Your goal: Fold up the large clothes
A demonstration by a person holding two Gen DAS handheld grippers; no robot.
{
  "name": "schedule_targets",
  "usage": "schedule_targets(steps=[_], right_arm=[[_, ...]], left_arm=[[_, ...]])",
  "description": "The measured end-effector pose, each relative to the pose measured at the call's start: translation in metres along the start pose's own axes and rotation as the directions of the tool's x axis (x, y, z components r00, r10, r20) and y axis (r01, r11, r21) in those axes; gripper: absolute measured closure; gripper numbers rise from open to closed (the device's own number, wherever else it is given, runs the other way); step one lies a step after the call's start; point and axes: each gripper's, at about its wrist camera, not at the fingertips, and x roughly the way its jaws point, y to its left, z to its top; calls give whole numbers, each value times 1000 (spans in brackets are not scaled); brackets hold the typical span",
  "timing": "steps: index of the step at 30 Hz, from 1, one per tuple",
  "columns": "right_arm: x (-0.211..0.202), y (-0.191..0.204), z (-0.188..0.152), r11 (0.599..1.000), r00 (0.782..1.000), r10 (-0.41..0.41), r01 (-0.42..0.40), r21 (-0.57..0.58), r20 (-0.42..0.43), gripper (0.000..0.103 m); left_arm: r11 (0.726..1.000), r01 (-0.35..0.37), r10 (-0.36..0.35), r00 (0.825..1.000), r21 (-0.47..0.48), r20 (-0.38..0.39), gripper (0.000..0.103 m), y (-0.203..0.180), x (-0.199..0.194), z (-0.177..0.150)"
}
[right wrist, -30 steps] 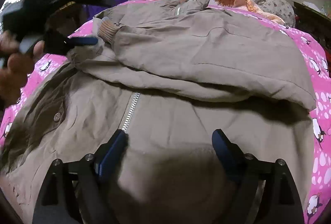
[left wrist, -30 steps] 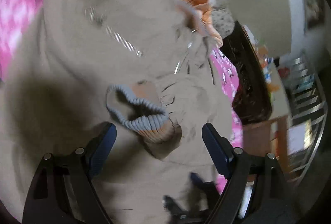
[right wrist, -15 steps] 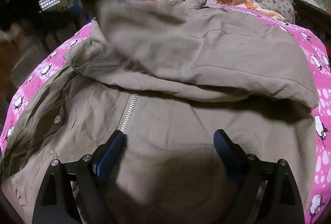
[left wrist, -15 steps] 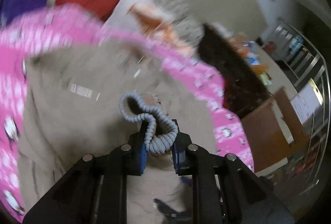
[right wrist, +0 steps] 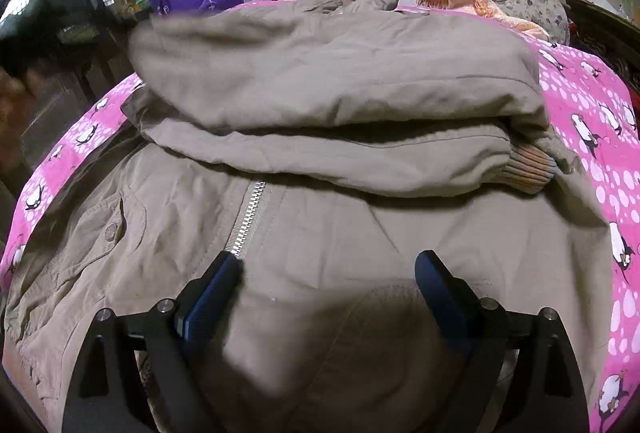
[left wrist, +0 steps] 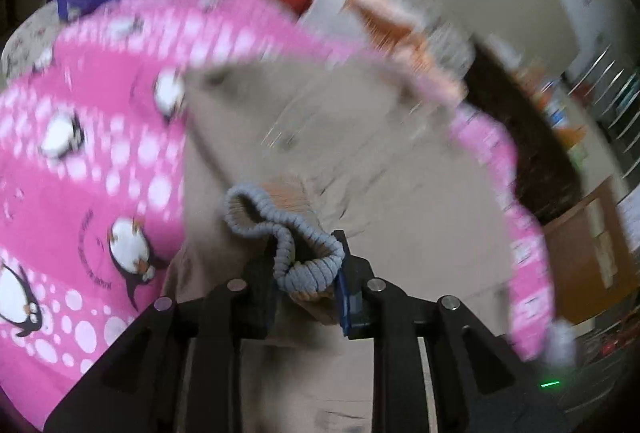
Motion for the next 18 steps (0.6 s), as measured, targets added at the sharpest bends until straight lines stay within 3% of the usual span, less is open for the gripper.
schedule_targets(steps=[2,4,6,9,10,11,13,16,18], right_arm=[[-5,-5,2,999,999,33,-33,20,-25,12],[-21,-16,6,995,996,77,-74,65,-45,15],[-48,-31,8,990,994,104,-105,99,16,16],[-97,-69,20,983,979,64,-96,160,192,15],[-107,-81,27,978,971,41,-87,187,238,24],[-110,-91,37,976,967,28,-81,204,253,57],[-101,-93,65,979,979,12,-53,198,202,101],[-72,-67,100,995,990,70,-79,68,126,102],[-51,-56,110,1000,994,24,-25,13,104,102]], left_arm=[[1000,-29,29,999,5,-22,77,7,8,-6],[999,-34,34,999,-1,21,65,15,-8,-9],[997,-73,72,993,4,90,60,19,-32,-8],[994,-104,97,972,19,213,59,18,-62,-4],[994,-102,92,966,28,243,59,13,-68,-3],[995,-95,82,959,34,271,59,6,-70,-2],[996,-65,47,959,55,278,59,-10,-59,4],[992,-62,39,977,105,208,59,-33,-23,2],[987,-113,90,978,115,189,59,-37,-4,2]])
